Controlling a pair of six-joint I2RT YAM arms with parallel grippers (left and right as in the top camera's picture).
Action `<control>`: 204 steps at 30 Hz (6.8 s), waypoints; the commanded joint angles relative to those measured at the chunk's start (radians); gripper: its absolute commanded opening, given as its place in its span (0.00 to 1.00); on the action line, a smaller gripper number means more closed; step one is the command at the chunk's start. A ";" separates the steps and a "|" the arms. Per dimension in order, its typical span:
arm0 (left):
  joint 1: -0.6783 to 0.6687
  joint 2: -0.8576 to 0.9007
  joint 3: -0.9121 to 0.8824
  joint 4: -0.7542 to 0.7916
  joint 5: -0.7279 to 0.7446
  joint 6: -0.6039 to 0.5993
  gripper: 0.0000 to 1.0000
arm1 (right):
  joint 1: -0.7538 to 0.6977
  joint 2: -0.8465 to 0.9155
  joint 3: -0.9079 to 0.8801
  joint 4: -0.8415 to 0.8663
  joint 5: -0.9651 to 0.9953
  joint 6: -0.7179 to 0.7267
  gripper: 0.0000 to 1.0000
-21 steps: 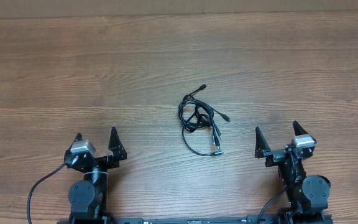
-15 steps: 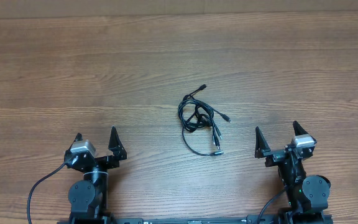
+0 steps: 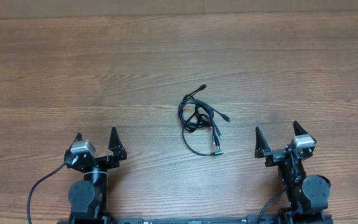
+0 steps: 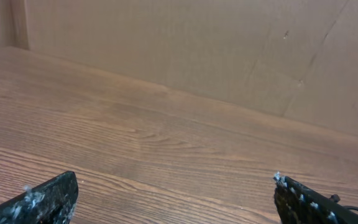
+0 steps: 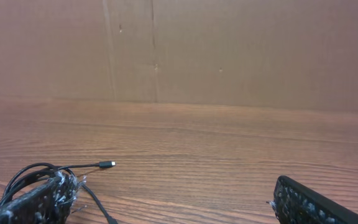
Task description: Untangle cables
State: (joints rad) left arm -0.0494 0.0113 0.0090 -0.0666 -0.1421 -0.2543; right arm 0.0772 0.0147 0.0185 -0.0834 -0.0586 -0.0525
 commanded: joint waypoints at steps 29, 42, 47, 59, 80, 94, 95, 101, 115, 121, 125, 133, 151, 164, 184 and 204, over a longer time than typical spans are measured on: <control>0.010 -0.006 -0.003 0.000 0.012 0.015 1.00 | -0.006 -0.011 -0.010 0.002 0.013 -0.005 1.00; 0.010 -0.006 -0.003 0.000 0.012 0.015 1.00 | -0.006 -0.011 -0.010 0.002 0.013 -0.005 1.00; 0.010 -0.006 -0.003 -0.001 0.012 0.015 1.00 | -0.006 -0.011 -0.010 0.002 0.013 -0.005 1.00; 0.010 -0.006 -0.003 0.000 0.012 0.015 1.00 | -0.006 -0.011 -0.010 0.002 0.013 -0.005 1.00; 0.010 -0.006 -0.003 0.000 0.011 0.016 1.00 | -0.006 -0.011 -0.010 0.002 0.013 -0.005 1.00; 0.010 -0.006 0.006 -0.012 0.052 0.015 1.00 | -0.006 -0.011 -0.010 0.002 0.013 -0.005 1.00; 0.010 -0.006 0.010 -0.016 0.060 0.016 1.00 | -0.006 -0.011 -0.010 0.002 0.013 -0.005 1.00; 0.010 -0.006 0.047 -0.061 0.064 0.060 1.00 | -0.006 -0.011 -0.010 0.002 0.013 -0.005 1.00; 0.010 0.008 0.141 -0.169 0.054 0.129 1.00 | -0.006 -0.011 -0.010 0.002 0.013 -0.005 1.00; 0.010 0.103 0.169 -0.169 0.058 0.129 1.00 | -0.006 -0.011 -0.010 0.002 0.013 -0.005 1.00; 0.010 0.230 0.239 -0.169 0.058 0.158 1.00 | -0.006 -0.011 -0.010 0.002 0.013 -0.005 1.00; 0.010 0.486 0.414 -0.190 0.058 0.166 1.00 | -0.006 -0.011 -0.010 0.002 0.013 -0.005 1.00; -0.044 0.922 0.927 -0.645 0.237 0.203 1.00 | -0.006 -0.011 -0.010 0.002 0.013 -0.005 1.00; -0.391 1.242 1.180 -0.875 0.237 0.207 1.00 | -0.006 -0.011 -0.010 0.002 0.013 -0.005 1.00; -0.453 1.751 1.192 -0.570 0.222 0.277 1.00 | -0.006 -0.011 -0.010 0.002 0.013 -0.005 1.00; -0.455 1.956 1.192 -0.363 0.225 0.261 0.04 | -0.006 -0.011 -0.010 0.002 0.013 -0.005 1.00</control>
State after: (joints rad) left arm -0.5041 1.9476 1.1851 -0.4324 0.0826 0.0036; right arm 0.0772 0.0147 0.0185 -0.0834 -0.0586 -0.0525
